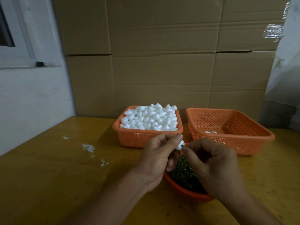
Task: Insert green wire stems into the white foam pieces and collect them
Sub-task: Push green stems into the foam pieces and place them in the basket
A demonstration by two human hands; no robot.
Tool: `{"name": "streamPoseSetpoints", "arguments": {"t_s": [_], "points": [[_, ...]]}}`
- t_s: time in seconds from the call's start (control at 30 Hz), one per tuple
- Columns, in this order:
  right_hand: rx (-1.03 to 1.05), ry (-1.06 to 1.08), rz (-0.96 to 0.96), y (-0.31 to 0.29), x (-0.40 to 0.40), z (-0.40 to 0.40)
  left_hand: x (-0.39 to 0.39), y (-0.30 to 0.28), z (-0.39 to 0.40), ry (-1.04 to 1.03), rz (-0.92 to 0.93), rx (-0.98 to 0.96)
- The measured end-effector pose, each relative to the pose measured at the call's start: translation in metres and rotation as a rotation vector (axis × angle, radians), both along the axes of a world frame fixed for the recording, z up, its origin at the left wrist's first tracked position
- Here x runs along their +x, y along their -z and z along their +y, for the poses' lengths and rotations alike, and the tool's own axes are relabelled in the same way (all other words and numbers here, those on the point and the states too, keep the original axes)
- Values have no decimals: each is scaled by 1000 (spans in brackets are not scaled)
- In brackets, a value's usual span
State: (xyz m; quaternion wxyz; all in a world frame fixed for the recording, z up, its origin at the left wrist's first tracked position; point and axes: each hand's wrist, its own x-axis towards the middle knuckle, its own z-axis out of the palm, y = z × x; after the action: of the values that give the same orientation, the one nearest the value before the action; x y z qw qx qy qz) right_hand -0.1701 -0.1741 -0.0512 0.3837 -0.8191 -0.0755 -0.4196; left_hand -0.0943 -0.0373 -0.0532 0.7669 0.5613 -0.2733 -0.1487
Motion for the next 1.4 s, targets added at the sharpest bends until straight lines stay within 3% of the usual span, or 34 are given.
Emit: {"name": "streamPoseSetpoints", "arguments": {"t_s": [0.3,0.7,1.0,1.4], "points": [[-184,105,-63,-3,-2,3,-1,-2,0,-27,-42,-3],[132,-81,43,-1,0,3,-2,-5,0,-17,-161,-46],[196,-147,4,-3,-1,8,-6,-9,3,-106,-478,10],[298,-132,-3,-1,-1,13,-7,-9,3,-146,-581,49]]}}
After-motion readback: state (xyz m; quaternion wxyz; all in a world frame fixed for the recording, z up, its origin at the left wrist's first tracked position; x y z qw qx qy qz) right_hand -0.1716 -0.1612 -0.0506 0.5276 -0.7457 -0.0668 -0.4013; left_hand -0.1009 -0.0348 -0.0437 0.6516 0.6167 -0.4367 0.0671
